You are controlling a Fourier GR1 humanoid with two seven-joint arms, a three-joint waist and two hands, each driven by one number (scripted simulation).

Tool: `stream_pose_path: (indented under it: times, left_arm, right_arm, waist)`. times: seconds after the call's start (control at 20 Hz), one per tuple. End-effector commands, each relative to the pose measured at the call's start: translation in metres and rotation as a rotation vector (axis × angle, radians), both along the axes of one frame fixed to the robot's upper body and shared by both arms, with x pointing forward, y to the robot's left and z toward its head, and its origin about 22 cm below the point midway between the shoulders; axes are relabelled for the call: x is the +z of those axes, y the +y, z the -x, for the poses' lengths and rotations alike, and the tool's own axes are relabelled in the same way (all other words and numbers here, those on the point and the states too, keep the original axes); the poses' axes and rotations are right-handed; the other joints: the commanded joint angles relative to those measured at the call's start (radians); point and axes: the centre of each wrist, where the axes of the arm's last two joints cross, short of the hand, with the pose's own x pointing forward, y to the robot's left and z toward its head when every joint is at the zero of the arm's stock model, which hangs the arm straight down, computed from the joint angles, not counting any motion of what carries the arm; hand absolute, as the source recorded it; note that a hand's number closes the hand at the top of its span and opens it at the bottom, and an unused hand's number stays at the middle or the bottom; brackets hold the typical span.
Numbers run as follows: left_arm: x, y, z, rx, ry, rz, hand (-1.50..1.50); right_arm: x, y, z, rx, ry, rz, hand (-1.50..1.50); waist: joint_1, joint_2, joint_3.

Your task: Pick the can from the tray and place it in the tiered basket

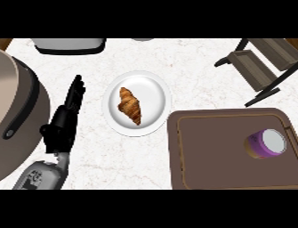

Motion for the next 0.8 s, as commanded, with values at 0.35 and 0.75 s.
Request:
stream_pose_path:
  times: [0.35, 0.75]
  left_arm:
    - [-0.009, -0.008, 0.012, 0.001, 0.009, 0.0, 0.0]
    - [-0.007, 0.011, 0.004, 0.007, -0.001, -0.002, 0.0]
  right_arm:
    - [-0.012, 0.009, 0.011, 0.01, -0.037, 0.138, -1.5]
    - [-0.037, 0.011, 0.001, 0.13, -0.08, 0.181, -1.5]
  waist:
    - [-0.001, -0.001, 0.0]
    - [-0.003, 0.0, 0.001]
